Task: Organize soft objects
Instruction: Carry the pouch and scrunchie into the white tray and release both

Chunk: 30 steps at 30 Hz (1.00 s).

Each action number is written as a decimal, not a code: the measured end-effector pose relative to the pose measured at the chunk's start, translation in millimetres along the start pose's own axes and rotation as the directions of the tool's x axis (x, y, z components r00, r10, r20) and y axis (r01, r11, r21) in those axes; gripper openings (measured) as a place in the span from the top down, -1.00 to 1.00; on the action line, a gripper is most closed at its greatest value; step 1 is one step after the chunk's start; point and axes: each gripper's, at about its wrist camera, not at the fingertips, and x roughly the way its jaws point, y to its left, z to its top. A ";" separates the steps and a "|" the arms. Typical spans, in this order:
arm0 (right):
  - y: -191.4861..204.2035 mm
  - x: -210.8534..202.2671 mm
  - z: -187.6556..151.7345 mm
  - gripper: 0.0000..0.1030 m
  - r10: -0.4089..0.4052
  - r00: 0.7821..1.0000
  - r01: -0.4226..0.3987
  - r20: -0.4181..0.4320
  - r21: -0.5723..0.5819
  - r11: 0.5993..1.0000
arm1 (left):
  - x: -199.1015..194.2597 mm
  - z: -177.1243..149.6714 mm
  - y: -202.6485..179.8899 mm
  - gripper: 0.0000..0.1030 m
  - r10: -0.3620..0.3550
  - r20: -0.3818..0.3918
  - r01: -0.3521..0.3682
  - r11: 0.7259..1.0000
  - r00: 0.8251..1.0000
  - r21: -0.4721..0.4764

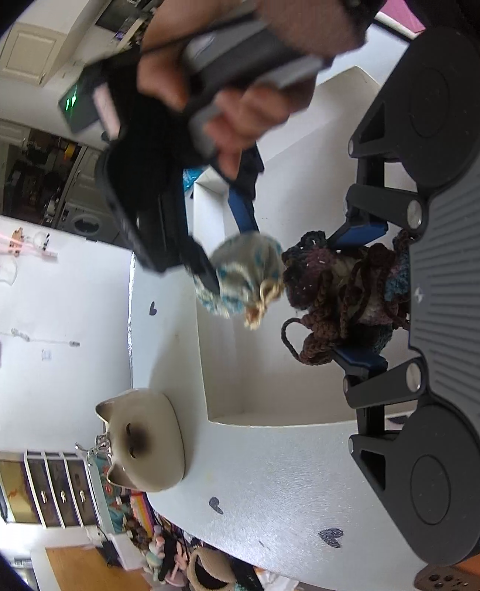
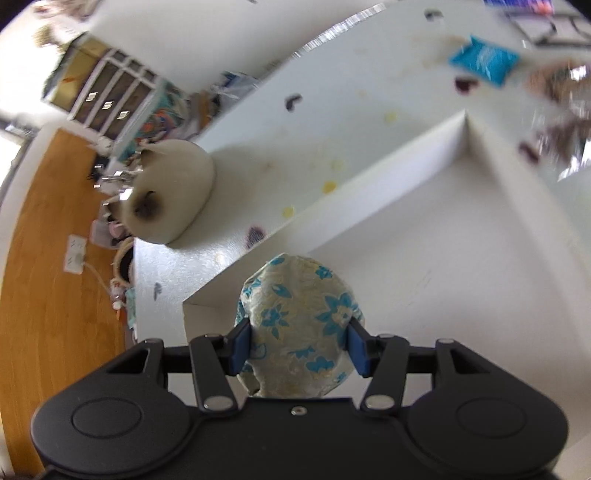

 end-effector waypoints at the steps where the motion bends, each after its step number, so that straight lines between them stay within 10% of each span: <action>1: 3.4 6.6 -0.7 -0.06 -0.007 1.000 0.007 -0.008 0.015 1.000 | 1.5 0.0 2.6 -0.08 -0.006 -0.006 0.006 1.000 1.000 0.008; 14: 33.1 37.9 -2.8 -0.43 0.086 0.995 -0.084 -0.052 0.030 0.996 | 23.2 5.9 17.5 -0.08 -0.046 -0.061 0.048 0.998 0.997 0.035; 19: 41.3 26.2 -5.5 0.03 0.038 0.998 -0.046 -0.047 -0.187 0.981 | 36.8 10.1 18.4 -0.08 -0.025 -0.094 0.029 0.999 0.995 0.036; 30: 29.9 7.2 -14.2 0.13 0.003 1.000 -0.008 -0.019 -0.306 0.952 | 57.0 27.0 21.8 -0.09 0.118 -0.043 -0.115 0.990 0.992 0.077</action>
